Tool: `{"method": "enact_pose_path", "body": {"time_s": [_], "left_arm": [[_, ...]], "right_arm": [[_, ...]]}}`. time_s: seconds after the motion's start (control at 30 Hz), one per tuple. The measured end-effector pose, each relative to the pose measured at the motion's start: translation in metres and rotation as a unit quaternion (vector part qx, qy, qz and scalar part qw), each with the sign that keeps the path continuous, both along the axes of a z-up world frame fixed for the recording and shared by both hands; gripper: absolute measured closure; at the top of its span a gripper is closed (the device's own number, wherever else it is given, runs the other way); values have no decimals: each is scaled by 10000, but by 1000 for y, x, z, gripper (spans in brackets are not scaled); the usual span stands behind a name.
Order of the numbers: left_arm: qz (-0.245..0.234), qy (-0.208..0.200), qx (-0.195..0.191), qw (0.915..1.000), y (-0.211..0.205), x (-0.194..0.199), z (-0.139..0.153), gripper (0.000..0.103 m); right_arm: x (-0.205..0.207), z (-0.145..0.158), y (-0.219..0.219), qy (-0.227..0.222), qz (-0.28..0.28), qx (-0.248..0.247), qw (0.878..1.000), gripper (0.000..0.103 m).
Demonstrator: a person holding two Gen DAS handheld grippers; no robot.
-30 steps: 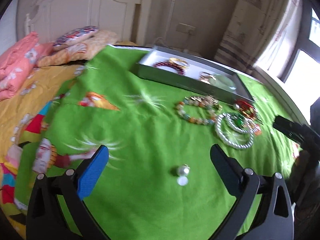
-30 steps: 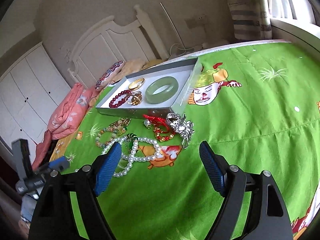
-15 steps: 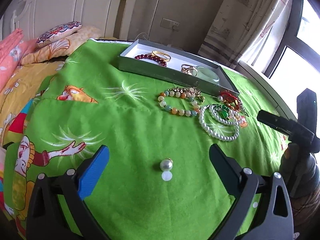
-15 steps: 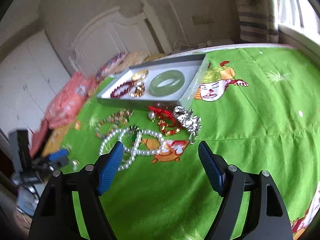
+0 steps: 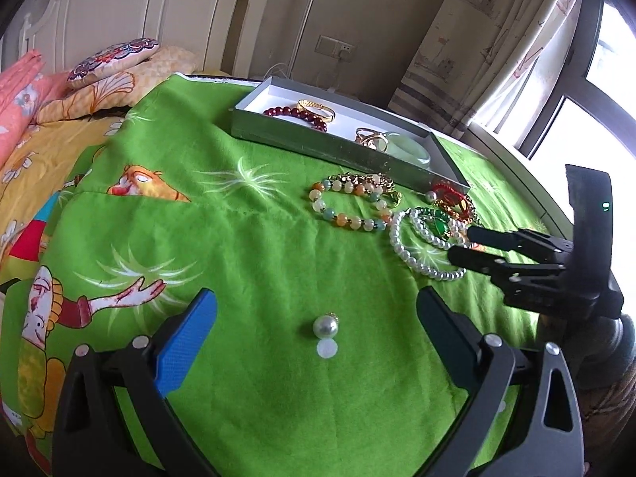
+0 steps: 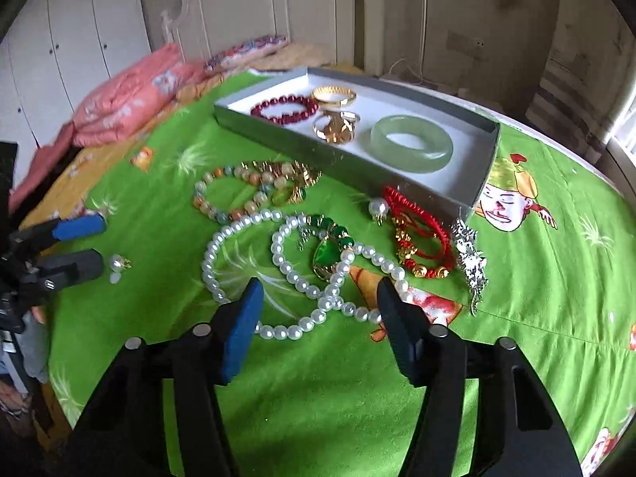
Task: Organize jewelry
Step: 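Grasp the pearl necklace with green pendant using the right tool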
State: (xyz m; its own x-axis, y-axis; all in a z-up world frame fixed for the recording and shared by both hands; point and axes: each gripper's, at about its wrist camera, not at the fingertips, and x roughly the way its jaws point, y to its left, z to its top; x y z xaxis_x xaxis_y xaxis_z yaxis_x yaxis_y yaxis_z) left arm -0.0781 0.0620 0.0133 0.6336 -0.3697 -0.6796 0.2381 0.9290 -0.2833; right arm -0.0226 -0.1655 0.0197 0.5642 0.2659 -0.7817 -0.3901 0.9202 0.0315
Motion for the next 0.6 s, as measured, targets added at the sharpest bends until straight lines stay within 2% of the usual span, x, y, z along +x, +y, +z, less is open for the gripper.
{"method": "enact_pose_path", "body": {"time_s": [0.07,0.13,0.17,0.23,0.33,0.47,0.6], "left_arm": [[-19,-23,-21,10000,1,-1,1,3],[-31,-53,-42,10000,2,-2,1,3],[-35,-68,-56,10000,2,-3,2,3],[-31,-86,-72,9999,3,-4,2,3],[-27,-111,-94,9999,5,-5,3,3],[-30,-110,-95,9999,5,-5,3,3],[-22,-82,-84,9999,6,-5,2,3]], "right_arm": [[-2,-2,3,-25,8,-178,9998,60],[-9,-1,5,-100,169,-250,9995,87],[-13,-1,7,-155,247,-340,9990,90],[-23,0,5,-204,307,-374,9986,92],[-34,7,-14,-150,270,201,9993,94],[-47,16,-45,-116,205,1121,9934,94],[-55,22,-80,-252,-189,1579,9869,94]]}}
